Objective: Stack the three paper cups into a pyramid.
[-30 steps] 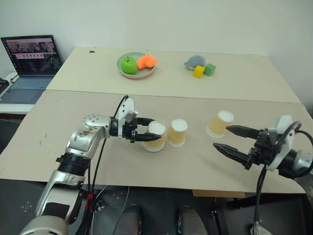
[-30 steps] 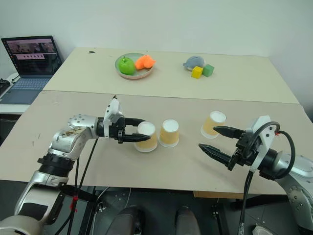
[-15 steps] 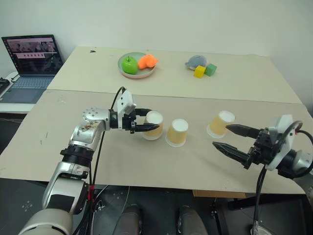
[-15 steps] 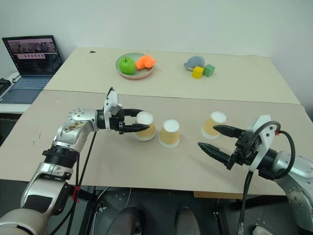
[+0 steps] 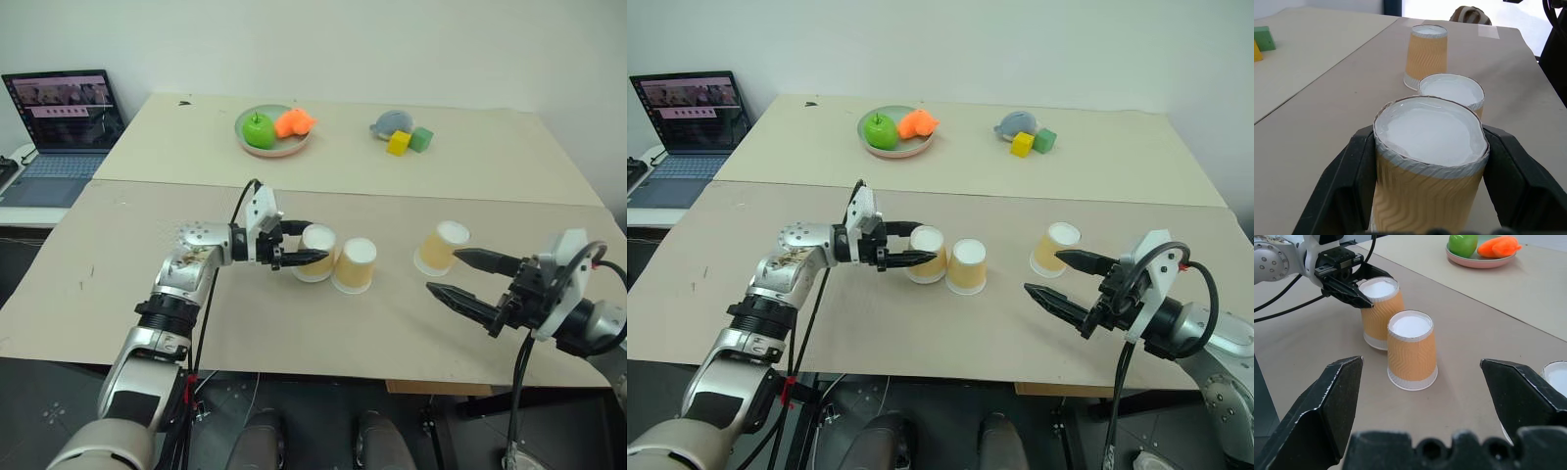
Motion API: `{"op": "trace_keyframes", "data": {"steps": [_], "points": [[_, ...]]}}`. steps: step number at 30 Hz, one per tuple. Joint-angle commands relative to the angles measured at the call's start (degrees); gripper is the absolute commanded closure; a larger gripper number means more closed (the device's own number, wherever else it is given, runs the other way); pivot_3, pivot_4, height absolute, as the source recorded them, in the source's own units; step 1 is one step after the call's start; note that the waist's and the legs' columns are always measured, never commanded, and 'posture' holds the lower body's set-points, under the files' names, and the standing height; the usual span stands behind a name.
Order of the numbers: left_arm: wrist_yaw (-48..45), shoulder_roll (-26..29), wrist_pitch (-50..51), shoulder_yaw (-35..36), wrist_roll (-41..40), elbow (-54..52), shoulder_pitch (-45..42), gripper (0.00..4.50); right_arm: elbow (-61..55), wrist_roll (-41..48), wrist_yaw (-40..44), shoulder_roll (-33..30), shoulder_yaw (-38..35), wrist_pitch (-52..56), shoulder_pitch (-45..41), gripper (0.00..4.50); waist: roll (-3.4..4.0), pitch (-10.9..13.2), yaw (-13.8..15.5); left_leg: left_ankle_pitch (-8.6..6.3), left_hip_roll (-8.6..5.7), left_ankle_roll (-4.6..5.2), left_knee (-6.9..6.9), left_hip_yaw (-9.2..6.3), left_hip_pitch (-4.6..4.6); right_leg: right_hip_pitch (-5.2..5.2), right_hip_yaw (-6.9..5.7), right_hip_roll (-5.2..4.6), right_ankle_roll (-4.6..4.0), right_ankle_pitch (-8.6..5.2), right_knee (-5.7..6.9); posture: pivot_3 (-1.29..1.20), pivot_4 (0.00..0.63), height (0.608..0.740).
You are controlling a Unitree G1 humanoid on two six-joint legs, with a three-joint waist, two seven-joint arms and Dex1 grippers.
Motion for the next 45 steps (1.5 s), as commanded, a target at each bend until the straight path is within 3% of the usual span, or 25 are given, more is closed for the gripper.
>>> {"op": "trace_keyframes", "data": {"steps": [1, 5, 6, 7, 8, 9, 11, 17, 23, 27, 30, 36, 45], "points": [[0.53, -0.27, -1.79, 0.97, 0.68, 0.70, -0.64, 1.85, -1.80, 0.89, -0.15, -0.50, -2.36, -0.37, -0.40, 0.00, 0.00, 0.00, 0.00, 0.00, 0.00, 0.00, 0.00, 0.00, 0.00, 0.00, 0.00, 0.00, 0.00, 0.00, 0.00, 0.00, 0.150, 0.678], [0.95, -0.90, -2.08, 0.84, 0.91, 0.80, -0.56, 1.85, -1.69, 0.79, -0.06, -0.55, -2.51, -0.49, -0.31, 0.00, 0.00, 0.00, 0.02, 0.00, 0.00, 0.00, 0.00, 0.00, 0.00, 0.00, 0.00, 0.00, 0.00, 0.00, 0.00, 0.00, 0.150, 0.678], [0.65, -1.05, -1.18, 0.80, 0.56, 0.66, -0.47, 1.40, -1.66, 0.71, -0.12, -0.59, -2.53, -0.50, -0.33, 0.00, -0.01, 0.00, 0.02, 0.00, 0.00, 0.00, 0.00, 0.00, -0.01, 0.00, 0.00, 0.00, 0.00, 0.00, -0.01, 0.00, 0.150, 0.678], [0.09, -1.07, -0.82, 0.62, 0.34, 0.25, -0.29, 1.40, -1.63, 0.72, -0.13, -0.65, -2.59, -0.46, -0.35, 0.00, 0.00, 0.00, 0.01, 0.00, 0.00, 0.00, 0.00, 0.00, -0.01, 0.00, 0.00, 0.00, 0.00, 0.00, -0.01, 0.00, 0.150, 0.678], [0.24, -1.06, -1.07, 0.45, 0.63, -0.19, -0.04, 0.84, -1.66, 0.72, -0.11, -0.66, -2.69, -0.47, -0.24, 0.00, 0.00, 0.00, 0.01, 0.00, 0.00, 0.00, 0.00, 0.00, -0.01, 0.00, -0.01, 0.00, 0.00, 0.00, -0.01, 0.00, 0.150, 0.678], [0.72, -1.09, -1.63, 0.36, 1.13, -0.47, 0.09, 0.77, -1.69, 0.70, -0.09, -0.65, -2.74, -0.53, -0.17, 0.00, 0.00, 0.00, 0.00, 0.00, 0.00, 0.00, 0.00, 0.00, 0.00, 0.00, 0.00, 0.00, 0.00, 0.00, 0.00, 0.00, 0.150, 0.678], [0.99, -1.58, -0.18, 1.01, -0.04, -1.75, 0.05, 0.07, -1.60, 0.71, -0.04, -0.70, -2.82, -0.53, -0.20, 0.00, 0.00, 0.00, 0.00, 0.00, 0.00, 0.00, 0.00, 0.00, 0.00, 0.00, 0.00, 0.00, 0.00, 0.00, 0.00, 0.00, 0.150, 0.678], [1.54, -1.62, 10.87, 4.16, -6.82, -8.31, -0.45, 0.07, -1.18, 0.73, 0.06, -0.69, -2.73, -0.52, -0.67, 0.00, -0.01, 0.00, -0.01, 0.00, 0.01, 0.00, 0.00, -0.02, -0.01, 0.00, 0.00, 0.00, 0.00, 0.00, 0.00, 0.00, 0.150, 0.678], [8.38, -0.18, 26.11, 13.44, -18.65, -17.62, -5.52, 0.07, 1.07, -0.27, 0.20, -0.74, -3.53, -1.37, -1.48, 0.00, -0.01, 0.01, -0.09, 0.00, 0.03, 0.00, 0.01, -0.05, 0.00, 0.00, 0.00, 0.00, 0.00, 0.00, 0.04, 0.00, 0.150, 0.678], [12.57, 0.71, 33.15, 18.52, -25.85, -22.29, -9.30, 0.07, 5.37, -6.47, -2.30, 0.04, -3.22, -5.31, -3.12, 0.00, -0.02, 0.01, -0.09, 0.00, 0.01, 0.00, 0.02, -0.06, 0.02, 0.02, 0.01, 0.00, 0.01, 0.00, 0.03, 0.00, 0.150, 0.678], [9.79, 3.82, 34.58, 16.61, -27.17, -28.30, -7.95, 0.07, 10.09, -11.17, -3.91, 1.01, -1.88, -8.02, -4.13, 0.00, -0.01, 0.01, -0.12, 0.01, -0.01, -0.01, 0.00, -0.04, 0.05, 0.03, 0.03, 0.00, 0.02, -0.01, -0.01, 0.00, 0.150, 0.678], [-4.57, 15.86, 30.47, 6.49, -23.17, -38.89, 2.28, 0.07, 16.99, -15.99, -4.50, 4.49, 1.46, -12.16, -6.13, 0.00, 0.05, 0.01, -0.59, 0.03, 0.01, -0.06, -0.10, 0.13, 0.26, 0.10, 0.15, 0.02, -0.01, -0.02, 0.05, 0.00, 0.150, 0.678], [-2.48, 15.18, 26.46, 3.06, -19.83, -41.04, 8.23, 0.07, 22.61, -18.03, -3.44, 7.78, 5.67, -13.86, -10.65, 0.00, 0.07, 0.02, -0.39, 0.02, 0.02, -0.04, -0.08, 0.08, 0.34, 0.26, 0.10, 0.04, -0.01, -0.03, -0.02, 0.00, 0.150, 0.678]]}}
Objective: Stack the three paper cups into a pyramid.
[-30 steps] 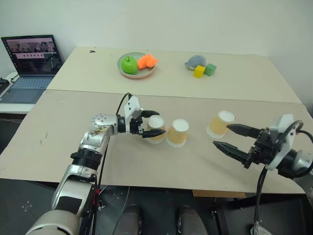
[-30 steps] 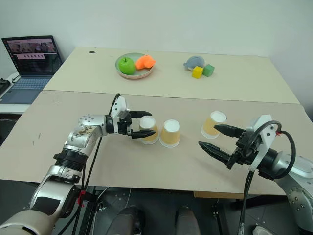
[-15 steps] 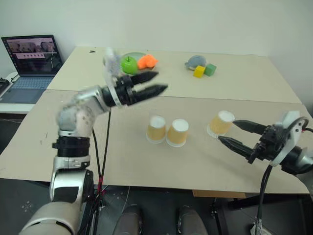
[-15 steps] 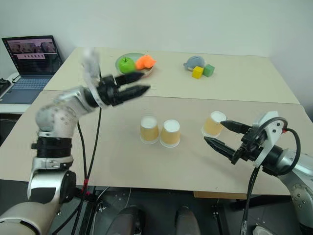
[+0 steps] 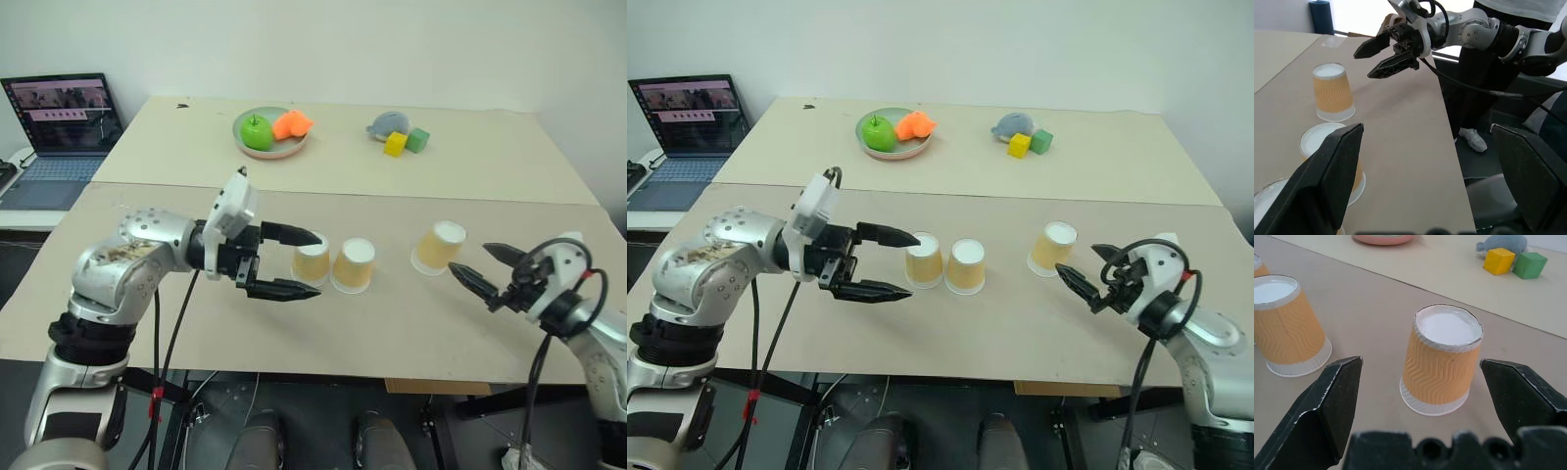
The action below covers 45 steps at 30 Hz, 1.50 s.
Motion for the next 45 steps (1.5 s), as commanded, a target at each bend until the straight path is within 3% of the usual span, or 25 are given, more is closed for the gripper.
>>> {"op": "trace_keyframes", "data": {"steps": [1, 33, 34, 39, 45], "points": [[1.12, -0.50, -1.69, 0.12, 0.33, -2.23, 0.52, 0.07, 1.40, -0.64, 0.55, 0.25, 0.17, -2.33, -2.59, 0.00, 0.01, 0.00, 0.05, 0.00, 0.00, 0.00, 0.00, 0.00, -0.01, -0.02, 0.01, 0.00, 0.00, 0.00, 0.00, 0.00, 0.150, 0.678], [12.45, 2.04, 2.41, 8.74, -5.85, -8.01, 6.32, 0.07, 32.32, -6.38, 7.02, 4.49, 5.37, -13.70, -22.43, 0.00, 0.03, 0.02, -0.91, 0.00, 0.01, 0.00, -0.03, 0.00, 0.01, -0.03, 0.00, 0.00, 0.00, 0.00, 0.02, 0.00, 0.150, 0.678], [13.01, 2.04, 2.53, 9.34, -6.21, -8.07, 6.49, 0.00, 33.25, -6.56, 7.00, 4.62, 5.43, -14.12, -23.02, 0.51, 0.04, 0.02, -0.97, 0.00, 0.02, 0.00, -0.03, 0.00, 0.01, -0.03, -0.01, 0.00, 0.00, 0.00, 0.02, 0.00, 0.150, 0.678], [15.05, 2.65, 3.65, 12.05, -7.81, -8.22, 8.60, 0.00, 35.26, -6.93, 7.52, 5.01, 5.49, -14.81, -24.90, 2.03, 0.04, 0.02, -1.00, 0.00, 0.02, -0.01, -0.03, 0.00, 0.02, -0.04, 0.01, 0.00, 0.00, 0.00, 0.03, 0.00, 0.150, 0.678], [14.38, 5.04, 1.88, 13.66, -5.90, -6.12, 15.03, 0.00, 32.68, -5.88, 7.99, 4.28, 5.18, -13.07, -27.47, 2.12, 0.10, 0.07, -1.15, 0.01, 0.03, -0.02, -0.05, 0.02, 0.01, -0.10, 0.04, 0.00, 0.00, 0.00, 0.06, 0.00, 0.150, 0.678]]}}
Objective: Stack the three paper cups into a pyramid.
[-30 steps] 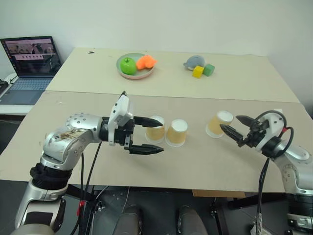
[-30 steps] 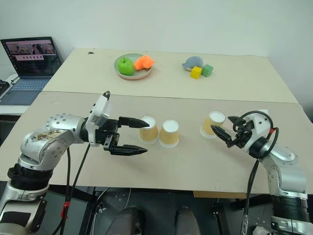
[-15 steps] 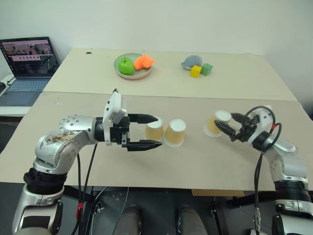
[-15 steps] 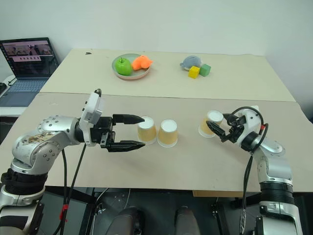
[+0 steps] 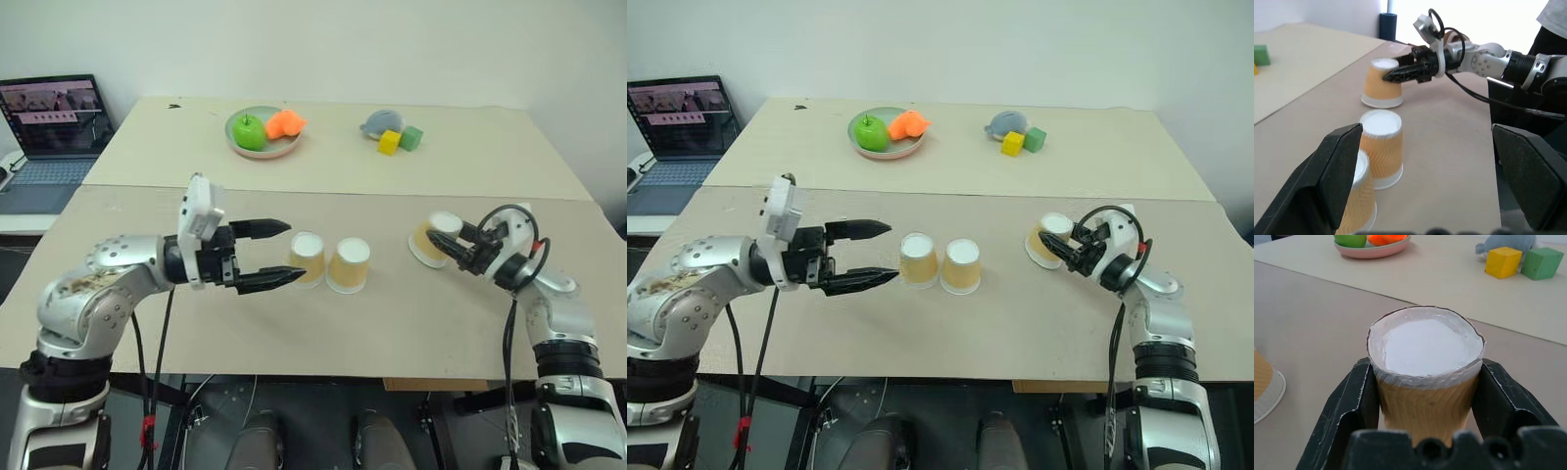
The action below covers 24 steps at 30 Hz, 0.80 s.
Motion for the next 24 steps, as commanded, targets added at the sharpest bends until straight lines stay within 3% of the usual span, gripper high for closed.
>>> {"op": "trace_keyframes", "data": {"steps": [1, 7, 14, 24], "points": [[-0.61, 1.09, -2.36, 2.07, 1.18, 1.23, 1.77, 0.00, -4.81, 1.98, 0.83, -0.98, -1.22, 1.35, -3.06, 2.12, 0.02, 0.02, 0.09, 0.00, 0.01, 0.00, 0.00, 0.00, 0.00, 0.00, -0.03, 0.00, 0.00, 0.00, 0.01, 0.00, 0.150, 0.678], [-0.78, 0.62, -4.10, 2.14, 2.89, 4.66, 5.10, 0.00, -21.39, 12.44, 6.08, -0.16, 1.57, 14.24, -11.76, 2.12, 0.26, 0.18, -0.03, 0.01, 0.03, -0.02, -0.02, 0.01, -0.10, -0.27, 0.04, 0.00, -0.02, -0.01, 0.18, 0.00, 0.150, 0.678], [0.15, -1.04, -4.47, 1.19, 3.10, 3.87, 4.76, 0.00, -27.82, 20.84, 12.43, -1.48, 4.44, 26.76, -17.97, 2.12, 0.23, 0.18, 0.82, 0.01, 0.00, -0.02, 0.04, -0.01, -0.48, -0.54, -0.05, -0.10, -0.10, -0.05, 0.23, 0.00, 0.150, 0.678], [0.63, -2.42, -4.90, 0.23, 3.20, 3.43, 4.29, 0.00, -25.08, 14.71, 20.00, -2.13, 12.20, 23.76, -17.02, 2.12, 0.23, 0.18, 0.42, 0.01, -0.04, -0.02, 0.04, 0.01, -0.47, -0.57, -0.04, -0.08, -0.09, -0.05, 0.26, 0.00, 0.150, 0.678]]}}
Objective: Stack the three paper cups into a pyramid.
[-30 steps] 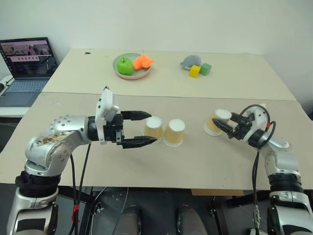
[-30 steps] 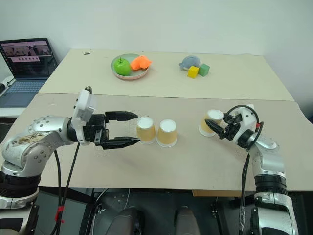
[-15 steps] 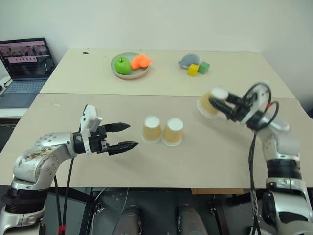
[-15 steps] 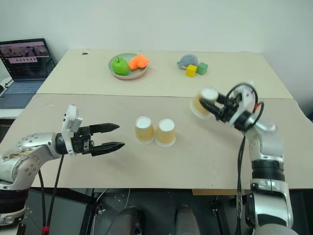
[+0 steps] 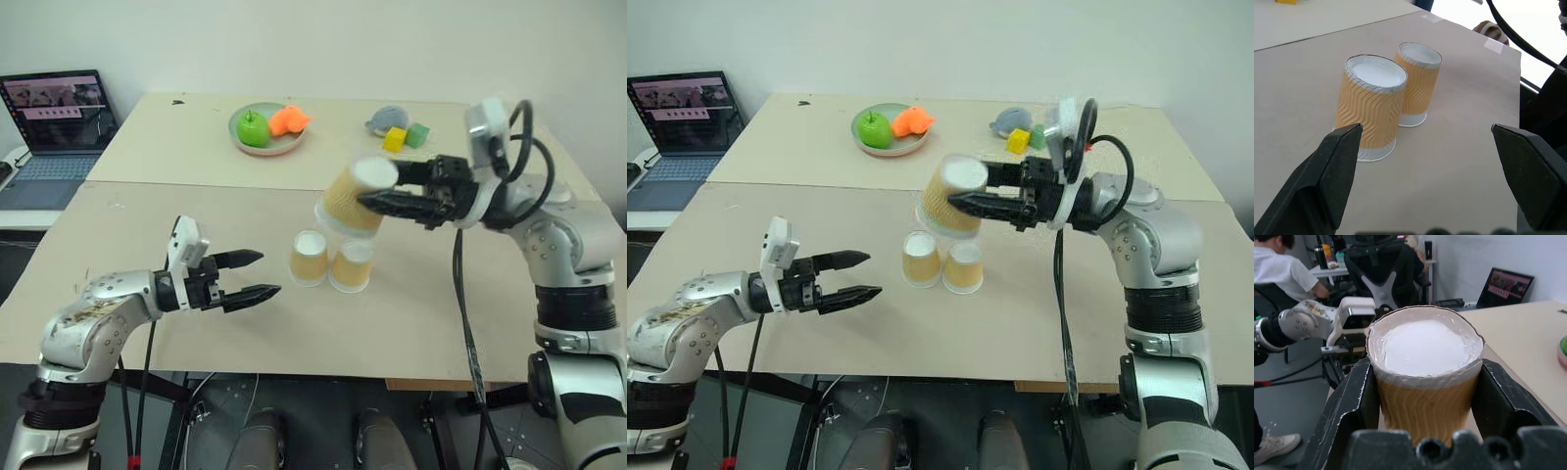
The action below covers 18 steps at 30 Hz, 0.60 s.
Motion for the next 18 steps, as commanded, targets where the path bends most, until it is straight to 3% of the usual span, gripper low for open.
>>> {"op": "trace_keyframes", "data": {"steps": [1, 18], "points": [[0.05, -0.20, -1.04, 0.09, -0.22, -2.00, -1.24, 0.00, 2.76, -2.68, 1.41, 1.14, 0.53, -4.40, -1.72, 2.12, -0.01, 0.00, -0.14, 0.00, 0.00, 0.00, 0.00, 0.00, 0.00, 0.01, 0.00, 0.00, 0.00, 0.00, 0.00, 0.00, 0.150, 0.678], [0.52, -0.91, -0.13, -0.45, -1.23, -2.77, -1.98, 0.00, 11.27, -9.25, 5.71, 6.87, 4.29, -10.47, -4.63, 2.12, -0.01, 0.00, -0.26, 0.01, 0.00, -0.02, -0.01, 0.01, -0.01, -0.04, -0.01, 0.00, 0.00, 0.00, 0.03, 0.00, 0.150, 0.678]]}}
